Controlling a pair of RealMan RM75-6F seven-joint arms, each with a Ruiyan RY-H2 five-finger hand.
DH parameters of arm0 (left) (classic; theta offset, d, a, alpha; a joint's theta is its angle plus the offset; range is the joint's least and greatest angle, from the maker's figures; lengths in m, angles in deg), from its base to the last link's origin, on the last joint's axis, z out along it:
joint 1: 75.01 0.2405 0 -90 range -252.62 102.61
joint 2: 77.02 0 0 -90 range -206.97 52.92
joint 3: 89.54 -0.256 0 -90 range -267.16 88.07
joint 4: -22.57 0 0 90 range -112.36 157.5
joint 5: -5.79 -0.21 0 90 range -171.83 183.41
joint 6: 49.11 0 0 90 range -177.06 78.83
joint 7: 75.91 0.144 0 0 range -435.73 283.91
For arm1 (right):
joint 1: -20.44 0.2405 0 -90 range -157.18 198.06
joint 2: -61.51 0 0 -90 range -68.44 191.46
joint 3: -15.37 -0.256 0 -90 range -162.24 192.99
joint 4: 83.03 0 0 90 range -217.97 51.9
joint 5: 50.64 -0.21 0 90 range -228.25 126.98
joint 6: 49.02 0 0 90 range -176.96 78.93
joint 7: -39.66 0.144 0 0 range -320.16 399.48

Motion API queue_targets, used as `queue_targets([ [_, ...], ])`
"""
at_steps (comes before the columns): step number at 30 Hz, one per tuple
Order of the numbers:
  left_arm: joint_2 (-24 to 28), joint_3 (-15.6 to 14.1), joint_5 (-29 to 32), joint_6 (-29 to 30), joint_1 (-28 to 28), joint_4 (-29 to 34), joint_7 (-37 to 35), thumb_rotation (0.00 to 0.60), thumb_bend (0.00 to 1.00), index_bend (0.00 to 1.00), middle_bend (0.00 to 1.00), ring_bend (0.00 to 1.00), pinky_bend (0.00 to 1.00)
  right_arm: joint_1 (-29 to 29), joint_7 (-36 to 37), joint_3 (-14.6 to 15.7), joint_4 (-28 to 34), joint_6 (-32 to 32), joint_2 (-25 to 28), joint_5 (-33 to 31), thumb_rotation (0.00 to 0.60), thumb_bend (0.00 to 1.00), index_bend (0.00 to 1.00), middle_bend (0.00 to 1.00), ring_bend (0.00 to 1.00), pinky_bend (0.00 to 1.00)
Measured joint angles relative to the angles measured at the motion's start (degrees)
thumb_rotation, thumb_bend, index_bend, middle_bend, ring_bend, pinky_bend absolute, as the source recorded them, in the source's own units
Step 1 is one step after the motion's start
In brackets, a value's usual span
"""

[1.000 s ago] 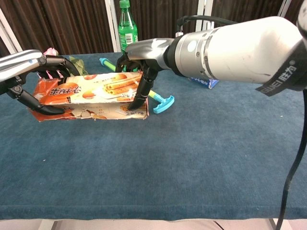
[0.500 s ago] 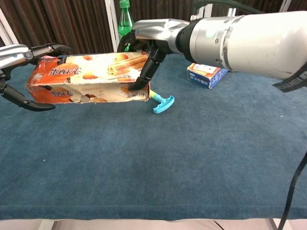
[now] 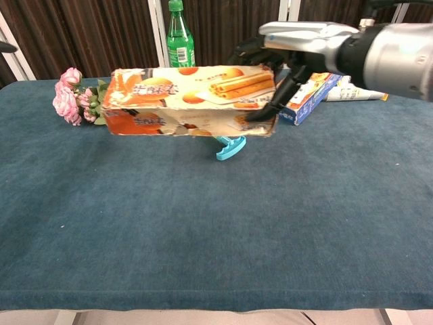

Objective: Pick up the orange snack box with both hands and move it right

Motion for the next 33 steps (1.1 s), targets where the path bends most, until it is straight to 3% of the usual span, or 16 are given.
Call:
queue_targets([
  [6, -0.94, -0.90, 2.13, 1.83, 3.29, -5.43, -0.46, 0.600, 0.19, 0.00, 0.00, 0.00, 0.13, -8.20, 12.23, 6.24, -7.58, 1.76, 2.35, 11.41, 0.600, 0.34, 0.93, 0.83, 0.75, 0.78],
  [10, -1.75, -1.02, 2.46, 0.84, 3.47, -6.85, -1.38, 0.600, 0.19, 0.00, 0.00, 0.00, 0.13, -11.68, 16.84, 8.58, -16.66, 1.03, 0.90, 13.78, 0.600, 0.34, 0.89, 0.83, 0.72, 0.75],
  [13, -2.25, -1.04, 2.48, 0.13, 3.40, -7.46, -0.89, 0.600, 0.19, 0.00, 0.00, 0.00, 0.13, -13.84, 19.13, 9.49, -24.06, 0.20, -1.71, 15.07, 0.600, 0.34, 0.81, 0.80, 0.66, 0.71],
  [16, -2.81, -0.91, 2.62, -0.29, 3.42, -7.93, -0.49, 0.600, 0.19, 0.00, 0.00, 0.00, 0.13, -15.71, 21.70, 10.08, -30.34, -0.69, -4.71, 16.97, 0.600, 0.34, 0.60, 0.64, 0.53, 0.60],
  [19, -3.02, -0.76, 2.63, -0.44, 3.56, -8.12, -0.81, 0.600, 0.19, 0.00, 0.00, 0.00, 0.13, -16.87, 24.75, 10.57, -33.24, -2.39, -6.24, 19.22, 0.600, 0.30, 0.16, 0.31, 0.26, 0.43],
  [21, -3.03, -0.72, 2.50, -0.43, 3.69, -8.10, -0.94, 0.600, 0.19, 0.00, 0.00, 0.00, 0.13, -17.25, 26.34, 10.62, -33.62, -3.87, -6.17, 20.05, 0.600, 0.23, 0.02, 0.14, 0.11, 0.33],
  [24, -2.82, -0.73, 2.30, -0.27, 3.94, -7.82, -0.89, 0.600, 0.19, 0.00, 0.00, 0.00, 0.13, -17.69, 26.93, 10.47, -33.01, -4.51, -5.00, 20.65, 0.600, 0.13, 0.00, 0.01, 0.00, 0.20],
  [33, -1.38, -1.53, 1.57, 1.05, 5.70, -5.13, -0.54, 0.600, 0.20, 0.00, 0.00, 0.00, 0.12, -20.61, 25.31, 10.25, -24.79, -2.02, 3.17, 21.88, 0.600, 0.10, 0.00, 0.00, 0.00, 0.08],
])
